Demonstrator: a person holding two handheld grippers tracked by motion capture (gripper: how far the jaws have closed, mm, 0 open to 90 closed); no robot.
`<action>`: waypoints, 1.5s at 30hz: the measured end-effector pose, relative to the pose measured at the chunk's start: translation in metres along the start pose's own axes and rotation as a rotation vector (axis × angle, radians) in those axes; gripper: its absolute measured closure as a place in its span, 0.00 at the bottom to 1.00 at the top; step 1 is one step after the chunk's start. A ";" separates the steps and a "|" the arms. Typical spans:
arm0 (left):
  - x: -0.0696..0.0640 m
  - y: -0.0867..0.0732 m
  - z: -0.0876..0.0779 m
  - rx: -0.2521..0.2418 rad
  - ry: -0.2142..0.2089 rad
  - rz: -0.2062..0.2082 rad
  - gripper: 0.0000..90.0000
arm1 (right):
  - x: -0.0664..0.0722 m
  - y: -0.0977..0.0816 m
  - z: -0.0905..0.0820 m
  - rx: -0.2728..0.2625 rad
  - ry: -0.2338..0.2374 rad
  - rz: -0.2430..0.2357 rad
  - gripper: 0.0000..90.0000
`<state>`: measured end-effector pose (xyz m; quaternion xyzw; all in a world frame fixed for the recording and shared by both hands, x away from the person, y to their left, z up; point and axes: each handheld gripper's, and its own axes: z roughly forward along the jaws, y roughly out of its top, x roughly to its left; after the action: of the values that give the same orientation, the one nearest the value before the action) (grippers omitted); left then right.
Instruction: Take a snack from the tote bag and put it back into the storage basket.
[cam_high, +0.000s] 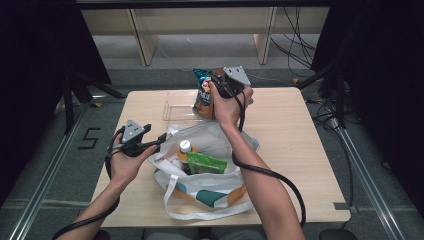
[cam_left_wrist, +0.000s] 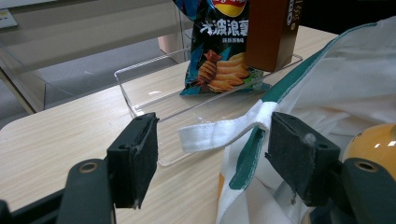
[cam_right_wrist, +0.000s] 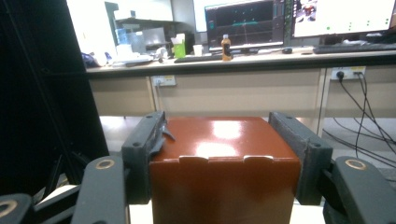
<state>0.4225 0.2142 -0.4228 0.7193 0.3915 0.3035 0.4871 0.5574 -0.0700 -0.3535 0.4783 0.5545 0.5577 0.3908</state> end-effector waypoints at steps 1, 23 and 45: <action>0.000 0.000 0.000 0.000 0.000 0.000 0.36 | -0.001 0.001 0.000 0.013 0.011 -0.004 0.44; 0.001 0.000 0.001 0.000 0.001 0.000 0.36 | -0.006 0.017 -0.007 0.154 0.080 -0.043 0.43; 0.001 0.001 -0.001 -0.002 0.002 -0.001 0.36 | 0.002 0.017 -0.012 0.076 0.056 -0.065 0.44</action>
<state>0.4229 0.2155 -0.4220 0.7184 0.3920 0.3044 0.4874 0.5474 -0.0723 -0.3359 0.4588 0.6011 0.5365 0.3745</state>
